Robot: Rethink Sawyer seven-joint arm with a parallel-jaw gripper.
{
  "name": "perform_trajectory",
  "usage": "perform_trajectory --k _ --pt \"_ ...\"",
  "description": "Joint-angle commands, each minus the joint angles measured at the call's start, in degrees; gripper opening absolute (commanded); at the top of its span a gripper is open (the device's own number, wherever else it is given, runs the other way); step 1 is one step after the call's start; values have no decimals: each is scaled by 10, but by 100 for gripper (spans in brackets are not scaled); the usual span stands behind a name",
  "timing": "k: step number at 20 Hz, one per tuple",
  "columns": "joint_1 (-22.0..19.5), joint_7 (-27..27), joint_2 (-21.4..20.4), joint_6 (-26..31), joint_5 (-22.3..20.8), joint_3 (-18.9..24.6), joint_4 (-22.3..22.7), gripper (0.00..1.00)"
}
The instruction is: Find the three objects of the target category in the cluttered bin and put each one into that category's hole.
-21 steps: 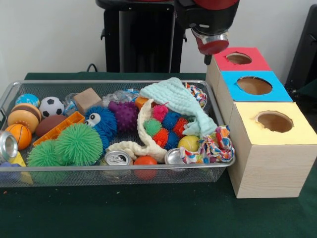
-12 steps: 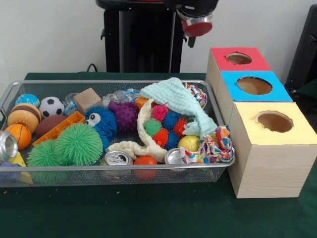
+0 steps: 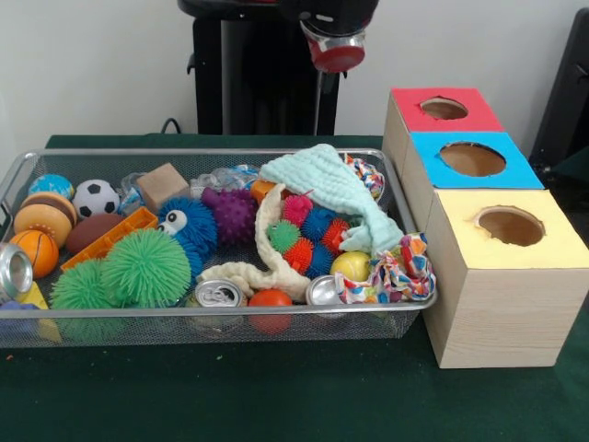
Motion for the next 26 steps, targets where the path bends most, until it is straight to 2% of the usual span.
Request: perform_trajectory --k 1,12,19,26 --pt "-6 36 19 -87 -20 70 67 100" --pt "-16 56 20 -205 -17 92 124 100" --pt "-28 32 44 -238 -56 96 110 100" --pt "-47 22 71 -308 -93 124 120 100"
